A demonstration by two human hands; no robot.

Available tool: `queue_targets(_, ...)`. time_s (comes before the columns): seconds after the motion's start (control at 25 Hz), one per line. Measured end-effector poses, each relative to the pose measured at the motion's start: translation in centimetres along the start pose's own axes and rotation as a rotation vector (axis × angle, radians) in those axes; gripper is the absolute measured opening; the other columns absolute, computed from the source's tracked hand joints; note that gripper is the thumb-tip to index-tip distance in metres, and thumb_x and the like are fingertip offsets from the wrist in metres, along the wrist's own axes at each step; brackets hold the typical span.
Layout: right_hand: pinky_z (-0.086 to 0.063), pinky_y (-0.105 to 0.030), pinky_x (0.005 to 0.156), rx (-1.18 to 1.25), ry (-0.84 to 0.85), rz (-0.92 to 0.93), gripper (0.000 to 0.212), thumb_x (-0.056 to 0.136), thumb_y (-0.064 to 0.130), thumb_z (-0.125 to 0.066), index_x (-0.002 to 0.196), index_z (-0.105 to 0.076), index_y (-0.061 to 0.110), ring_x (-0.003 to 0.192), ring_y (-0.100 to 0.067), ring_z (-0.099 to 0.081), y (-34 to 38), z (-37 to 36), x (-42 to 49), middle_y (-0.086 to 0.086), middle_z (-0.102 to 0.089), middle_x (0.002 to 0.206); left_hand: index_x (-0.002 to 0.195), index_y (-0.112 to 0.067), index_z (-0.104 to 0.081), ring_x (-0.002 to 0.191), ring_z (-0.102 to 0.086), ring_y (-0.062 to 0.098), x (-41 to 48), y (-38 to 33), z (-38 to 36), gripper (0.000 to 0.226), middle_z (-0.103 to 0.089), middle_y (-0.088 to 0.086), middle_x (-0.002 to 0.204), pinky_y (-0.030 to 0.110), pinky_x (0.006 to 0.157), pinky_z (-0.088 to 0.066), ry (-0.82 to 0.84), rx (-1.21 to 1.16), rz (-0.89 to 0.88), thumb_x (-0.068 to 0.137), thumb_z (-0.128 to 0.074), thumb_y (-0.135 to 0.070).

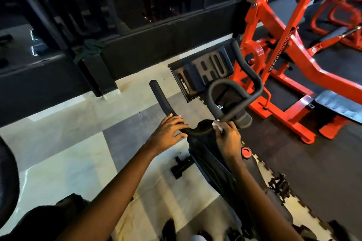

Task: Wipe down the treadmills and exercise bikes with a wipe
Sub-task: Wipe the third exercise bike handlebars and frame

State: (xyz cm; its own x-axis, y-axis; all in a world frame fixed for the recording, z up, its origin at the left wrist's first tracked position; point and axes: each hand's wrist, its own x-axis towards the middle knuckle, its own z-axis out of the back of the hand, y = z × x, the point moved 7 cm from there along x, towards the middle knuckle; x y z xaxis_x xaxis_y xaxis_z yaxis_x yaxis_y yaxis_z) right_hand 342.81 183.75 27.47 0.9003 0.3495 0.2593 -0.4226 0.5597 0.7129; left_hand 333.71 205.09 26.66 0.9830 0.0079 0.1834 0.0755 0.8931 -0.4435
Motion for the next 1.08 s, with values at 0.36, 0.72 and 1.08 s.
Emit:
queue_targets(0.36, -0.051, -0.029, 0.09, -0.016, -0.175, -0.097, 0.017, 0.094, 0.016, -0.067, 0.109, -0.075, 0.021, 0.096, -0.017, -0.063, -0.1, -0.5, 0.7, 0.0, -0.065, 0.106, 0.125, -0.019, -0.07, 0.13, -0.049, 0.016, 1.4, 1.6, -0.3, 0.034, -0.065, 0.001, 0.125, 0.03, 0.119, -0.024, 0.026, -0.157, -0.089, 0.091, -0.072, -0.024)
queue_targets(0.72, -0.052, -0.027, 0.083, -0.075, -0.187, -0.079, 0.017, 0.092, 0.012, -0.069, 0.106, -0.077, 0.018, 0.091, -0.019, -0.067, 1.1, -0.6, 0.5, -0.004, -0.068, 0.103, 0.126, -0.021, -0.069, 0.133, -0.043, 0.011, 1.6, 2.5, -1.0, 0.034, -0.062, -0.003, 0.127, 0.022, 0.119, -0.01, 0.006, -0.223, -0.078, 0.093, -0.071, -0.026)
queue_targets(1.08, -0.043, -0.01, 0.078, -0.08, -0.151, -0.082, 0.018, 0.092, 0.011, -0.069, 0.107, -0.076, 0.02, 0.087, -0.008, -0.061, 1.2, -1.2, -0.6, 0.0, -0.064, 0.103, 0.126, -0.02, -0.069, 0.132, -0.045, 0.012, 1.3, 2.5, -1.3, 0.033, -0.062, -0.002, 0.126, 0.028, 0.122, -0.013, -0.003, -0.22, -0.083, 0.093, -0.07, -0.026)
